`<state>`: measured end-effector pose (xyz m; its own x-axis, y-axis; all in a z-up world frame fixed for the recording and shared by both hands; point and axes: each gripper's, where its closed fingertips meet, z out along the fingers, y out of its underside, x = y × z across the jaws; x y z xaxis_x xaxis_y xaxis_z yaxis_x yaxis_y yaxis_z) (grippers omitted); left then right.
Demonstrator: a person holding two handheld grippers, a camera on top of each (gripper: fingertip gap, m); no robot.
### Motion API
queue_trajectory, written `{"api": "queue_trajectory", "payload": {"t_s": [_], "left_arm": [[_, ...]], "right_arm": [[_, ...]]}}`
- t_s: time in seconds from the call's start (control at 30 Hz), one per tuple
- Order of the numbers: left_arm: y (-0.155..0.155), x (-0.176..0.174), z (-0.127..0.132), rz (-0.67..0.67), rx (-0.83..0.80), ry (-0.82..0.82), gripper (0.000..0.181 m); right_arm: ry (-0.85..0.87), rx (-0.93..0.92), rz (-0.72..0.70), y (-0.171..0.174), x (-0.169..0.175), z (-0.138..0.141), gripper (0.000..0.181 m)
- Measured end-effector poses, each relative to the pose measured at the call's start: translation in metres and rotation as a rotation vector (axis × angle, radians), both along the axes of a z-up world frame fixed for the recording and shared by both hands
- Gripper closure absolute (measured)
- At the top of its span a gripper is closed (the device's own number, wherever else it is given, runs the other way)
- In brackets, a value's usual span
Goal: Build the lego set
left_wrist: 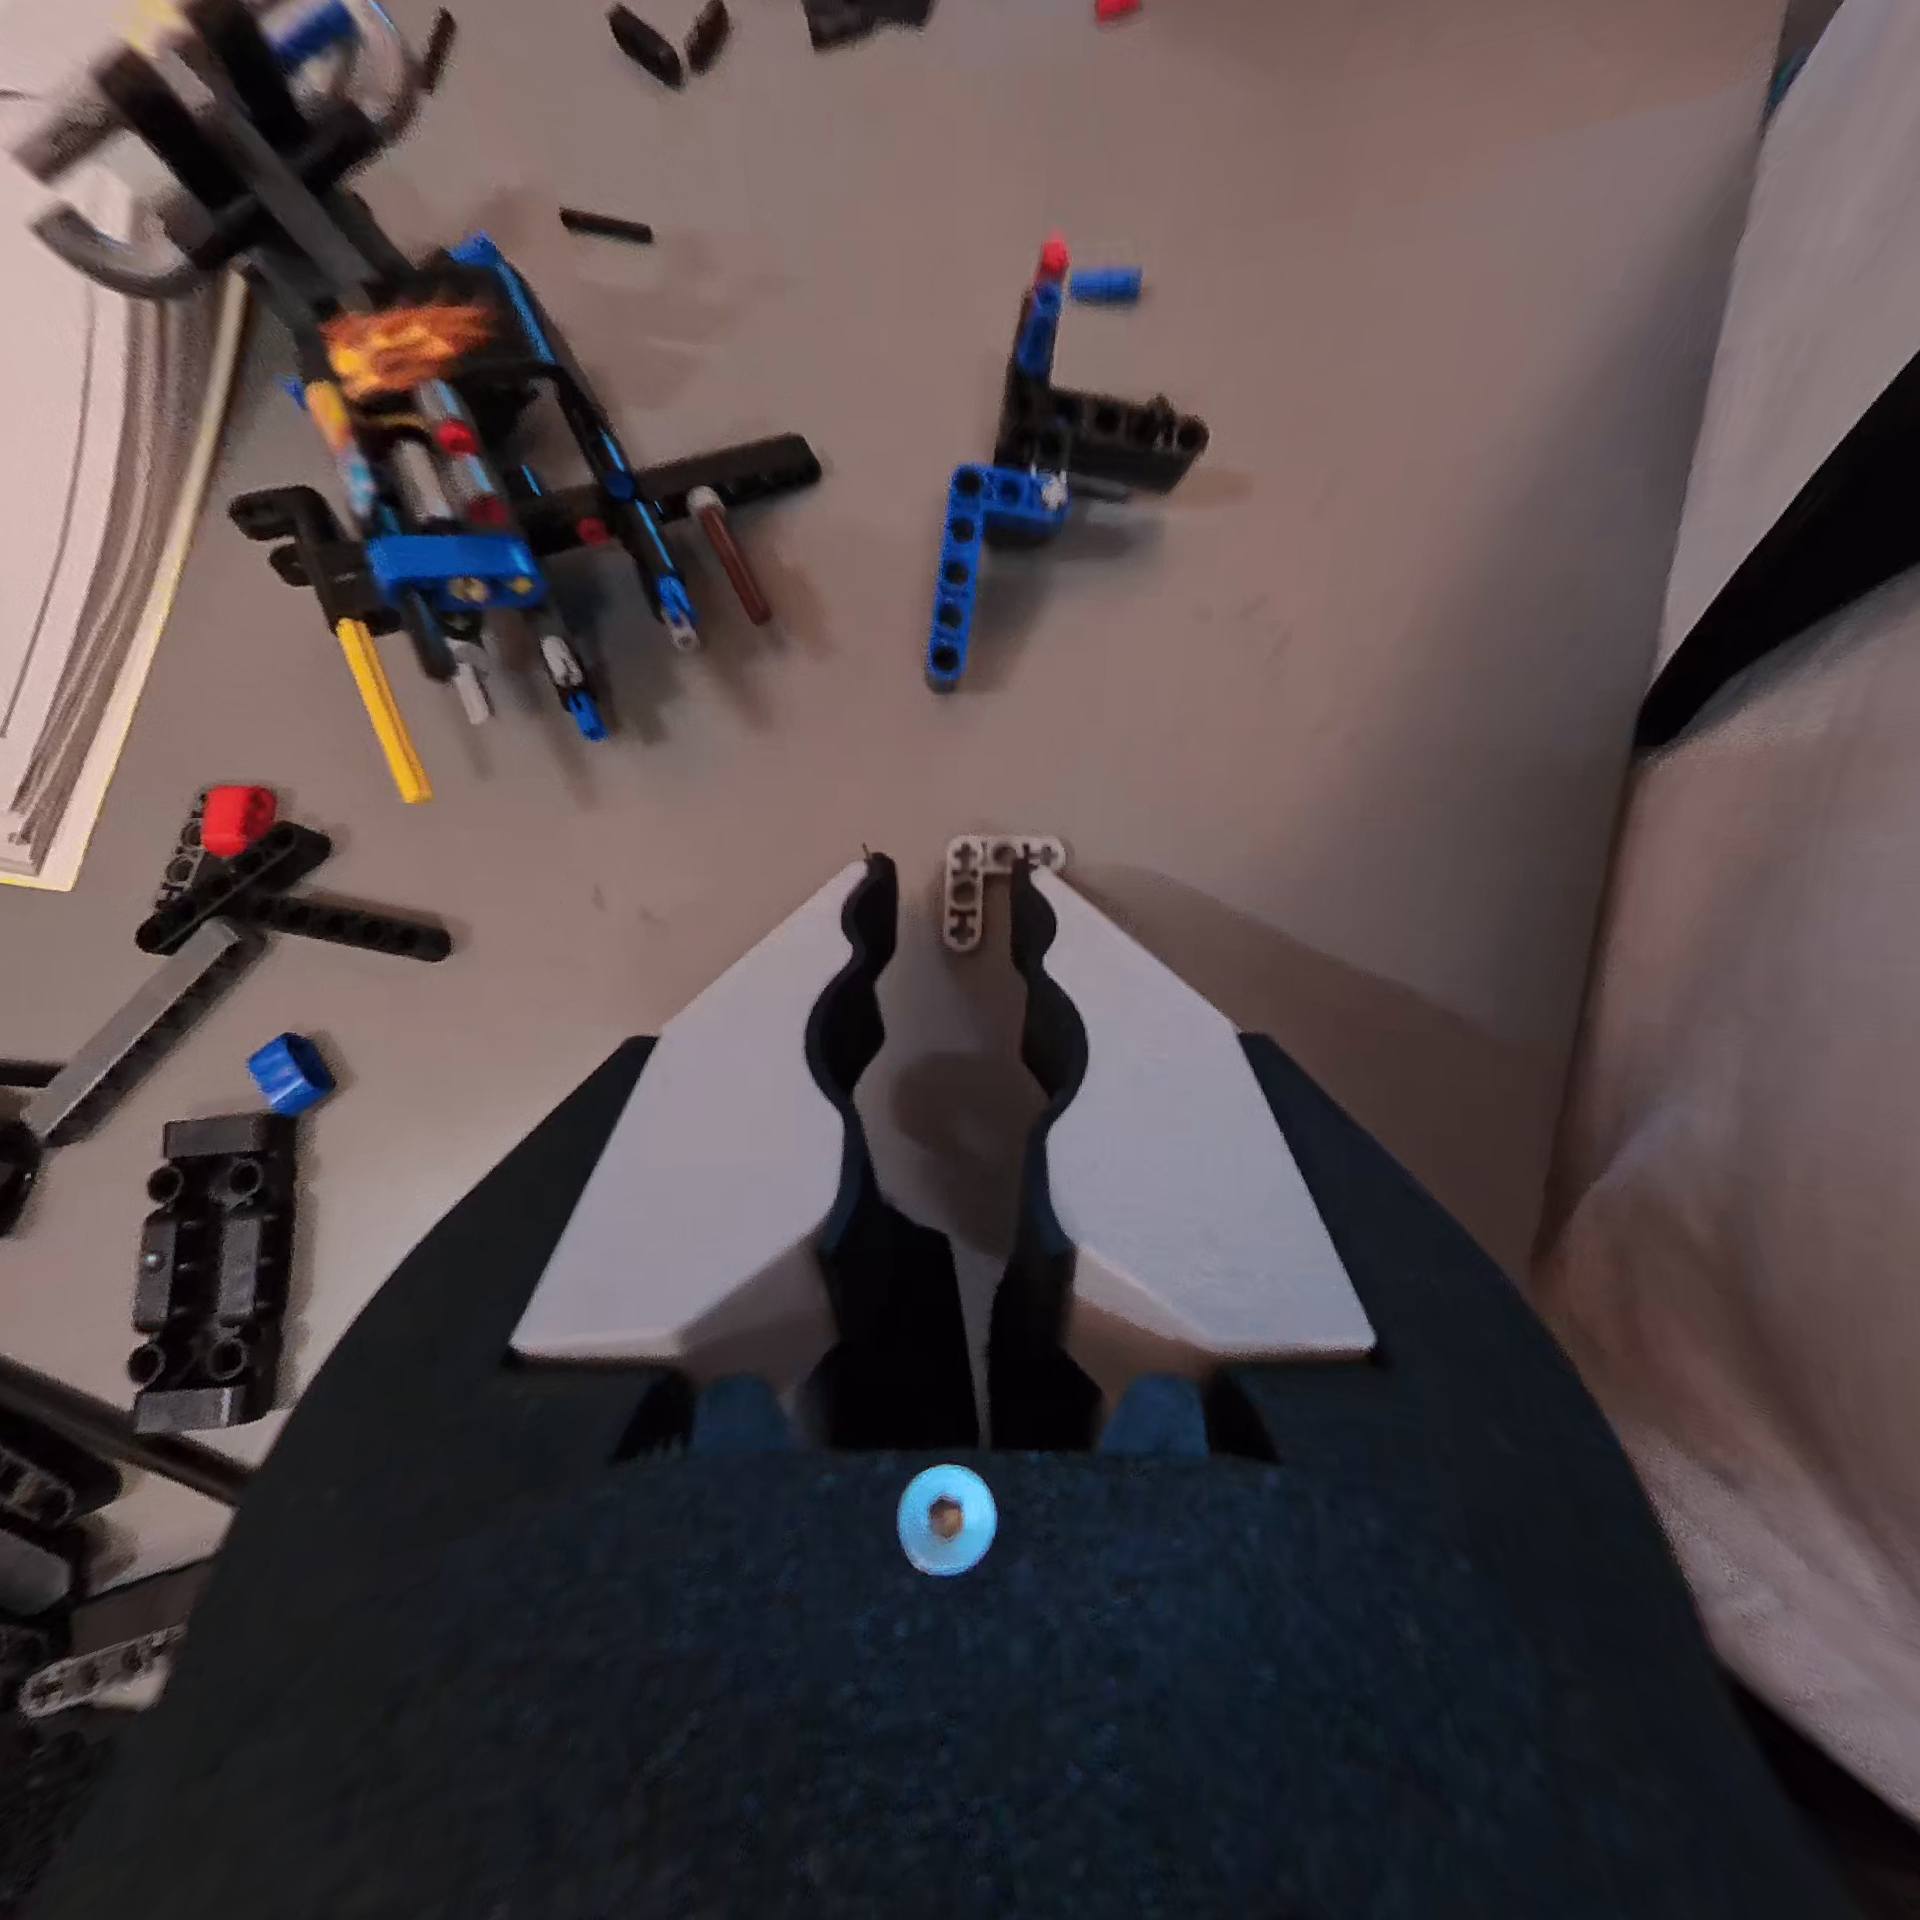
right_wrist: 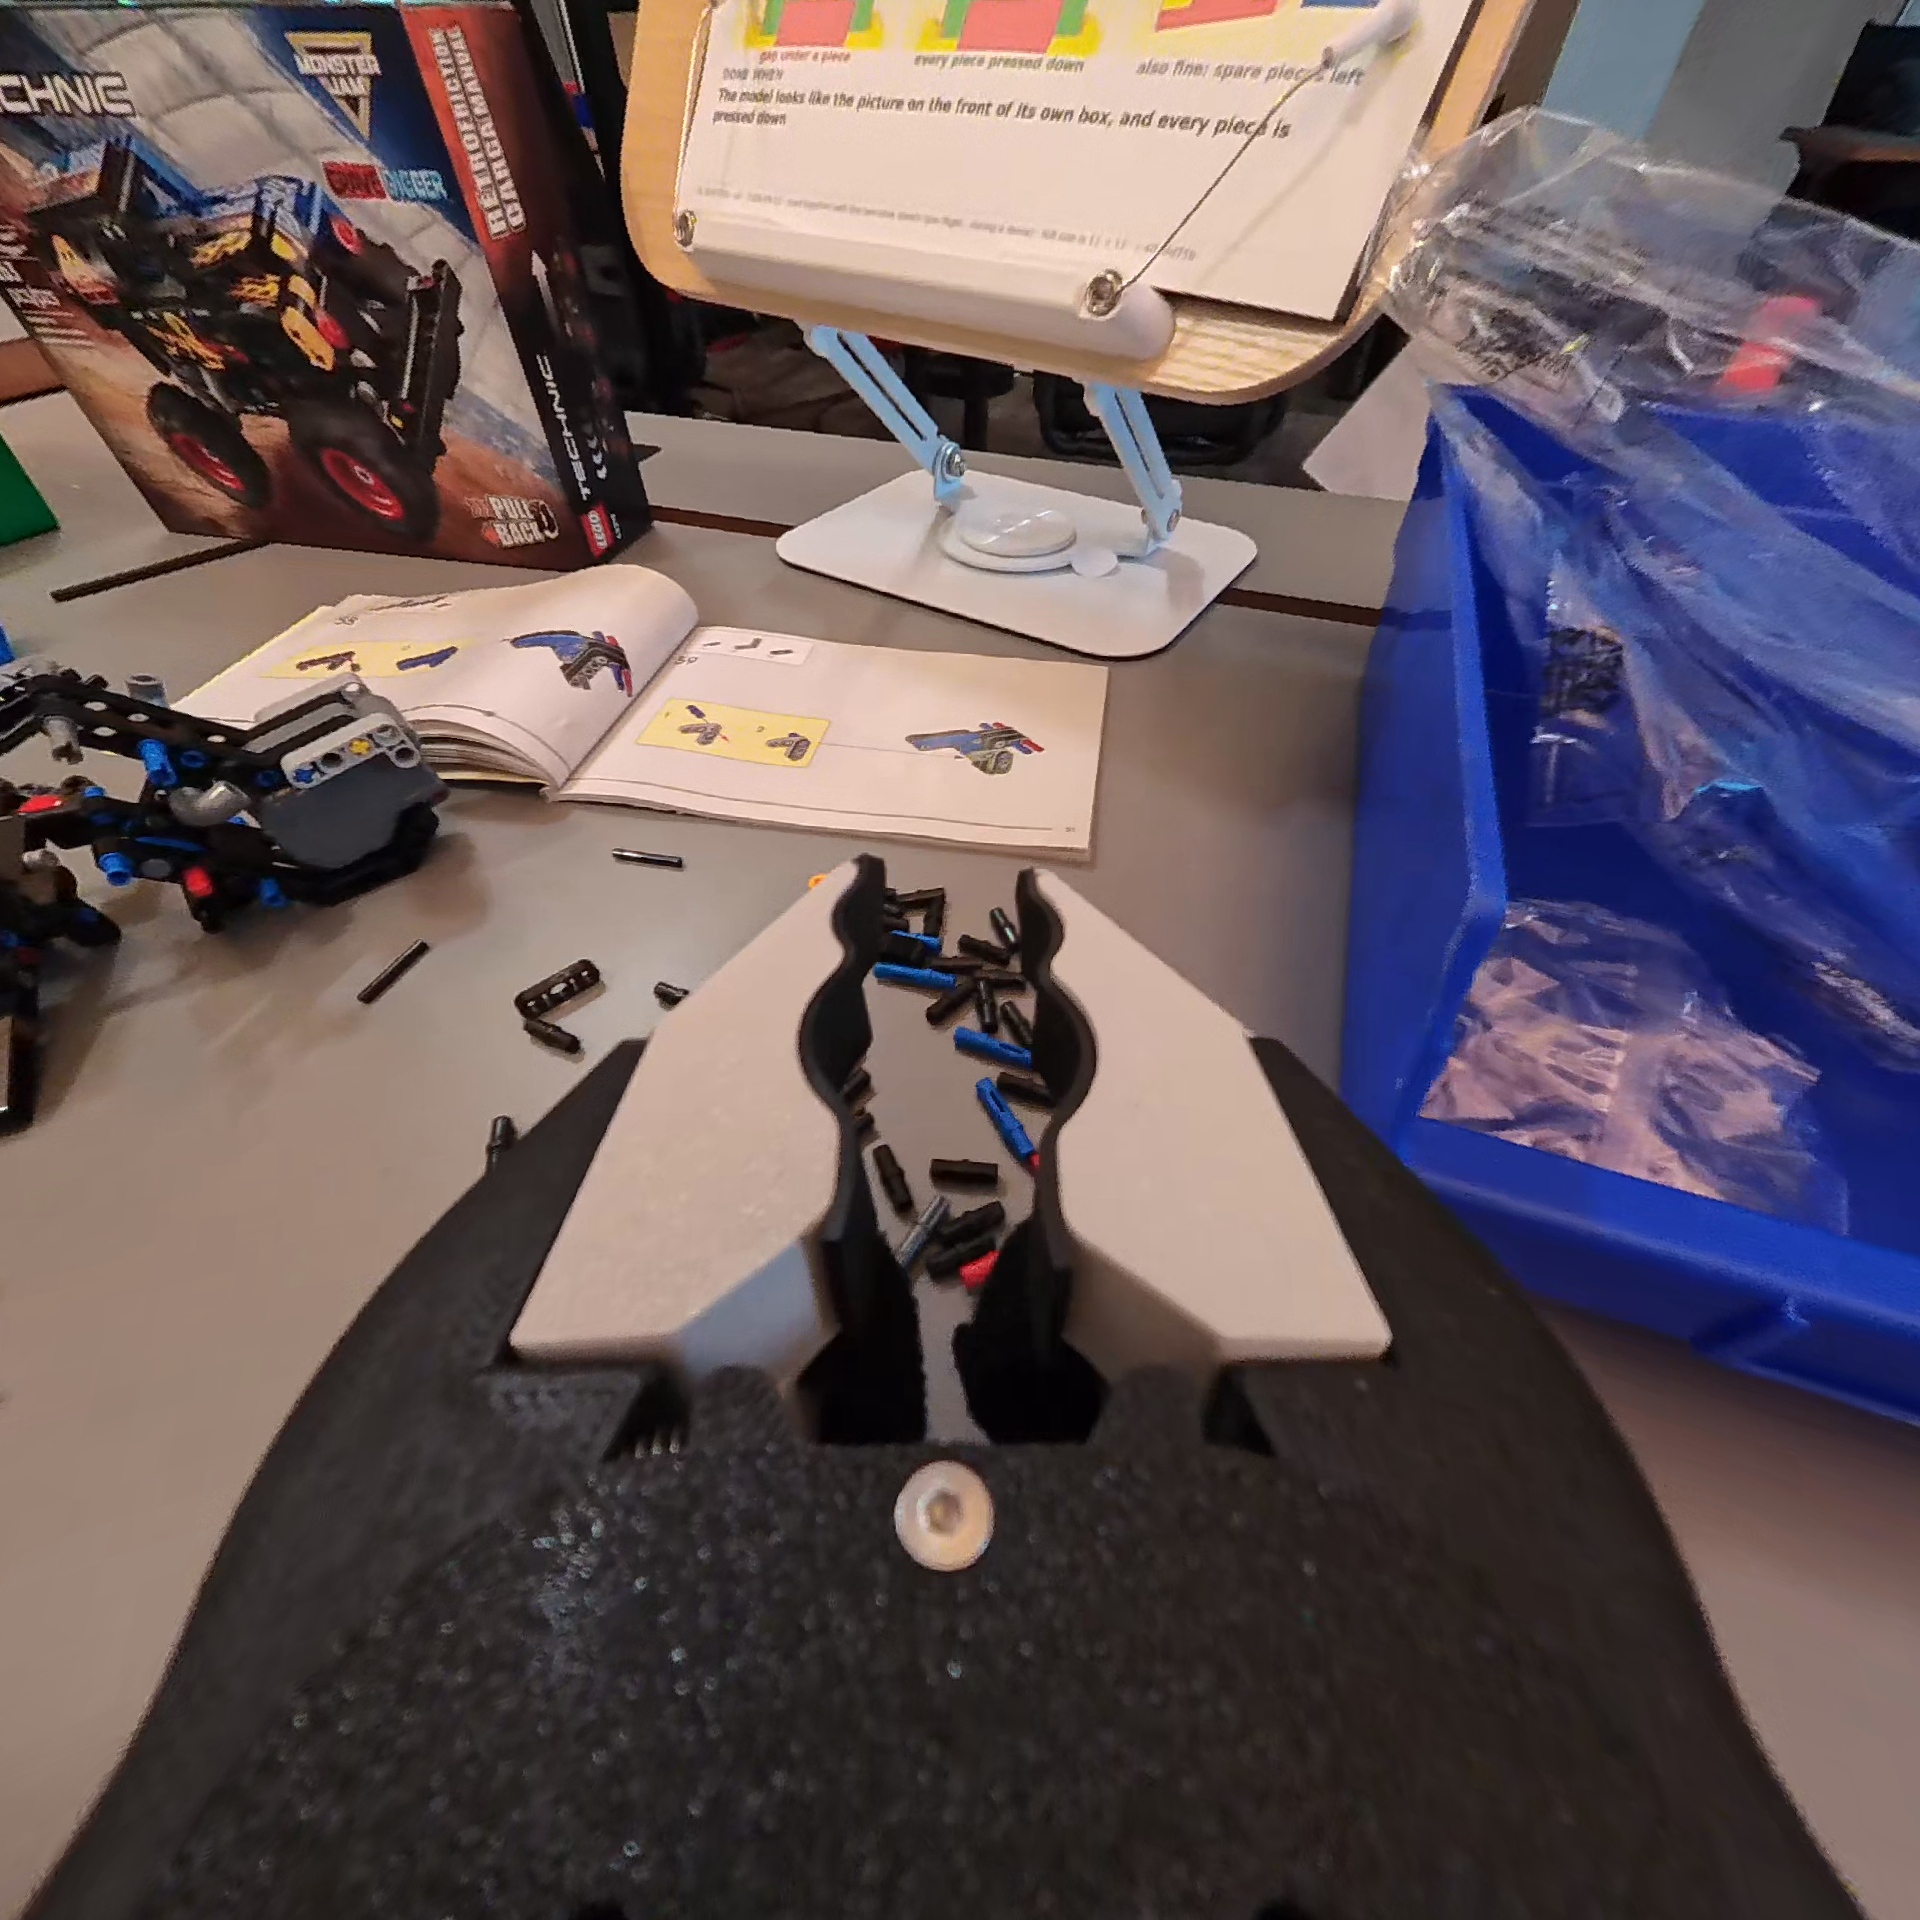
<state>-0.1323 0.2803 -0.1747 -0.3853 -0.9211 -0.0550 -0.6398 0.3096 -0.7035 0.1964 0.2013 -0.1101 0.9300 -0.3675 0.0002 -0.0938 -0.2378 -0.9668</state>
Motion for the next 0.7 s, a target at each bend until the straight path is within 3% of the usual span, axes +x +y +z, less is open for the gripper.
{"api": "queue_trajectory", "payload": {"t_s": [0.03,0.13,0.3,0.5,0.7], "left_arm": [[0.000,0.002,0.008,0.006,-0.048,-0.032,0.159],[0.011,0.011,0.038,0.061,-0.170,-0.175,0.157],[0.060,0.020,0.068,0.270,-0.203,-0.398,0.157],[0.083,0.026,0.079,0.343,-0.293,-0.499,0.160],[0.082,0.036,0.076,0.320,-0.299,-0.514,0.163]], "right_arm": [[-0.006,0.002,-0.002,-0.001,0.001,0.001,0.156],[-0.025,-0.009,-0.013,-0.003,0.007,0.001,0.156],[0.061,-0.037,0.103,-0.009,-0.001,-0.002,0.156],[0.140,-0.134,0.139,-0.038,-0.005,-0.017,0.156],[0.076,-0.282,0.129,-0.074,-0.015,-0.032,0.157]]}}
